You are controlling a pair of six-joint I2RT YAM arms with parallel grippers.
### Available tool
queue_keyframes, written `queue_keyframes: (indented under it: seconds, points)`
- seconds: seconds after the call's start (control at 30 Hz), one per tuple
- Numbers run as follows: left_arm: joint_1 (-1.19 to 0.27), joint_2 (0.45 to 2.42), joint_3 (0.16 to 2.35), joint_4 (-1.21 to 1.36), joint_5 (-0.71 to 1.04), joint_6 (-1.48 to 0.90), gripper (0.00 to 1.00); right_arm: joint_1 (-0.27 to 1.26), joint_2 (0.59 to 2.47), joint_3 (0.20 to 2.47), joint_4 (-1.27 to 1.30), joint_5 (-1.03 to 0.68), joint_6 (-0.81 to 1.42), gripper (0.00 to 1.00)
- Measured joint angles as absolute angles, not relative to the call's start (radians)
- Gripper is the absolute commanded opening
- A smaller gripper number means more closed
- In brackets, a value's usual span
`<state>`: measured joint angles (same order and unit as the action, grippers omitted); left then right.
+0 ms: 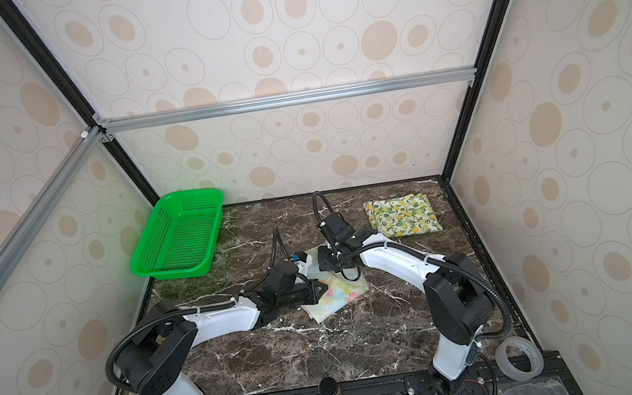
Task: Fold and stack the skirts
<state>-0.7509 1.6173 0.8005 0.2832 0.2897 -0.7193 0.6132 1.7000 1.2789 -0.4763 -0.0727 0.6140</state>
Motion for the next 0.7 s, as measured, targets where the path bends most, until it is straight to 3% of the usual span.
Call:
queue_keyframes:
  seconds: [0.3,0.7]
  points:
    - [-0.715,1.632,0.735,0.184,0.228,-0.645,0.02,0.613,1.719,1.279,-0.466,-0.07,0.62,0.0]
    - [-0.714,1.708,0.706,0.264,0.241,-0.639,0.01,0.655,1.738,1.34,-0.508,-0.013,0.617,0.0]
